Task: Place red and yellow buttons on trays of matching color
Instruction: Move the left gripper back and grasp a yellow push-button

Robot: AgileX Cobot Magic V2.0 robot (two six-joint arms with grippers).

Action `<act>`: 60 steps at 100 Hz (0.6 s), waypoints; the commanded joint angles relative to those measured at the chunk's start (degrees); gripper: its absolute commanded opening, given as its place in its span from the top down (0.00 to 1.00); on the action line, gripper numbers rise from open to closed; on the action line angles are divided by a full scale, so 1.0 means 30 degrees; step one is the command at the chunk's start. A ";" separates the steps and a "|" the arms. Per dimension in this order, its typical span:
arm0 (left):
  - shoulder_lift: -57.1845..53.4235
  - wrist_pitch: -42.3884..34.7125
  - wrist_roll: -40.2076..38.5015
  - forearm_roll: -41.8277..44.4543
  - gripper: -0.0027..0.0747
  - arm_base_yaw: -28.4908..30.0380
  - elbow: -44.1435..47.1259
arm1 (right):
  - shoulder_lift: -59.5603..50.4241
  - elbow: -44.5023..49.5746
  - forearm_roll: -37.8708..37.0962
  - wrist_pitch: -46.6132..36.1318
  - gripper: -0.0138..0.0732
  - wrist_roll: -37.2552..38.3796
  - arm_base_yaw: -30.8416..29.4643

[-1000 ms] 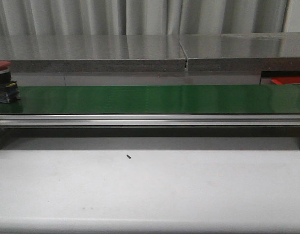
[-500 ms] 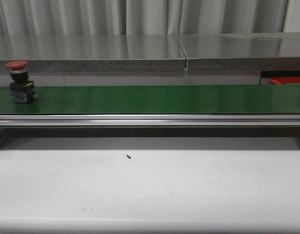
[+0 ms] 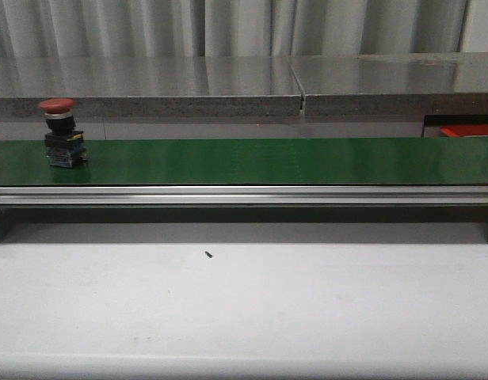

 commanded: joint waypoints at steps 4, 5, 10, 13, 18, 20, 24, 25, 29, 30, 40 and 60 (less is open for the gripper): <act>0.0508 -0.0823 -0.0066 -0.0133 0.11 0.0321 -0.0633 | -0.0262 0.0005 -0.0156 -0.1533 0.98 -0.0040 -0.0016; 0.0647 -0.0811 -0.0066 -0.0133 0.11 0.0365 -0.0633 | -0.0262 0.0005 -0.0156 -0.1533 0.98 -0.0040 -0.0016; 0.1090 -0.0813 -0.0066 -0.0038 0.11 0.0453 -0.0649 | -0.0262 0.0005 -0.0156 -0.1533 0.98 -0.0040 -0.0016; 0.1310 -0.0813 -0.0066 -0.0038 0.11 0.0467 -0.0649 | -0.0262 0.0005 -0.0156 -0.1533 0.98 -0.0040 -0.0016; 0.1655 -0.0927 -0.0066 0.0004 0.11 0.0503 -0.0649 | -0.0262 0.0005 -0.0156 -0.1533 0.98 -0.0040 -0.0016; 0.1781 -0.1043 -0.0066 0.0004 0.11 0.0503 -0.0649 | -0.0262 0.0005 -0.0156 -0.1533 0.98 -0.0040 -0.0016; 0.1947 -0.1259 -0.0066 0.0043 0.11 0.0503 -0.0649 | -0.0262 0.0005 -0.0156 -0.1533 0.98 -0.0040 -0.0016; 0.1975 -0.1349 -0.0066 0.0043 0.11 0.0503 -0.0649 | -0.0262 0.0005 -0.0156 -0.1533 0.98 -0.0040 -0.0016; 0.2090 -0.1642 -0.0066 0.0043 0.11 0.0503 -0.0649 | -0.0262 0.0005 -0.0156 -0.1533 0.98 -0.0040 -0.0016; 0.2090 -0.1694 -0.0066 0.0043 0.11 0.0503 -0.0649 | -0.0262 0.0005 -0.0156 -0.1533 0.98 -0.0040 -0.0016; 0.2166 -0.2403 -0.0066 0.0043 0.11 0.0503 -0.0649 | -0.0262 0.0005 -0.0156 -0.1533 0.98 -0.0040 -0.0016; 0.2325 -0.3308 -0.0066 0.0015 0.11 0.0503 -0.0679 | -0.0262 0.0005 -0.0156 -0.1533 0.98 -0.0040 -0.0016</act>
